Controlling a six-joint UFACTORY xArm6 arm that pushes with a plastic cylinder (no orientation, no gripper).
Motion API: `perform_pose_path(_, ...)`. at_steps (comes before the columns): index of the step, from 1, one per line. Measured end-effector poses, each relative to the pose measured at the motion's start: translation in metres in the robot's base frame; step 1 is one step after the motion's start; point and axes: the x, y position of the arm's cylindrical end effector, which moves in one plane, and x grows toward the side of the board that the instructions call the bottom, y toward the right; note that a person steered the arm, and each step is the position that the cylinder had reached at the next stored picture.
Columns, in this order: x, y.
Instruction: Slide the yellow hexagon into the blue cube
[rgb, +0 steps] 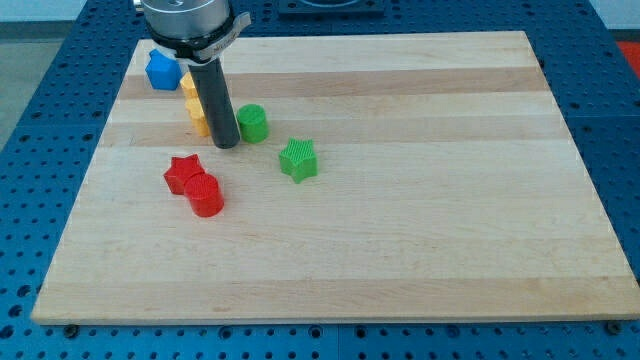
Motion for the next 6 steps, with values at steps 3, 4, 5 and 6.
perform_pose_path(3,-0.073,-0.004)
perform_pose_path(4,-0.076,-0.027)
perform_pose_path(5,-0.078,-0.046)
perform_pose_path(6,-0.078,-0.065)
